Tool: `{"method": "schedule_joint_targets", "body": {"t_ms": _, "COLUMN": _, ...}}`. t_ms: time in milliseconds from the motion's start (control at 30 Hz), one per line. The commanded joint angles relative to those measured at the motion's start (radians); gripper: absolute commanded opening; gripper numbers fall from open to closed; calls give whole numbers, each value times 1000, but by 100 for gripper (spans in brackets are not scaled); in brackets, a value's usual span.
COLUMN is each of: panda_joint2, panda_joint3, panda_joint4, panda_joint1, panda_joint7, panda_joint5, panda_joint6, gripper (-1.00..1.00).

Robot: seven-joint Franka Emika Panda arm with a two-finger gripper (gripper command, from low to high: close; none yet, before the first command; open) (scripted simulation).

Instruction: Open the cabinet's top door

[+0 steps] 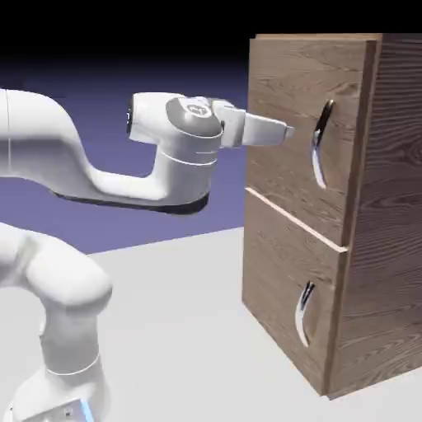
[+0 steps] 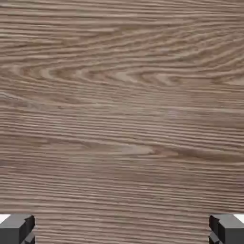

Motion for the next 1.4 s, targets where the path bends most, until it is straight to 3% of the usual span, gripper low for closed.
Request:
{"method": "schedule_joint_targets", "body": {"t_ms": 0, "panda_joint2": -8, "panda_joint3": -15, "panda_joint4": 6, "panda_joint1": 10, "panda_joint7": 32, "panda_joint5": -44, "panda_joint6": 2, "gripper": 0}}
{"method": "schedule_joint_targets", "body": {"t_ms": 467, "panda_joint2": -124, "panda_joint3": -219, "panda_joint4": 94, "panda_joint1": 144, "panda_joint7": 479, "panda_joint5": -652, "panda_joint6": 23, "gripper": 0}}
{"method": "schedule_joint_targets", "body": {"t_ms": 700, "panda_joint2": -65, "panda_joint3": -312, "panda_joint4": 193, "panda_joint1": 328, "panda_joint7": 511, "panda_joint5": -714, "panda_joint6": -50, "gripper": 0}}
{"method": "schedule_joint_targets", "body": {"t_ms": 733, "panda_joint2": -65, "panda_joint3": -312, "panda_joint4": 193, "panda_joint1": 328, "panda_joint7": 511, "panda_joint5": -714, "panda_joint6": -50, "gripper": -100}}
{"method": "schedule_joint_targets", "body": {"t_ms": 1367, "panda_joint2": -196, "panda_joint3": 195, "panda_joint4": -195, "panda_joint1": -324, "panda_joint7": 454, "panda_joint5": -299, "panda_joint6": -190, "gripper": -100}}
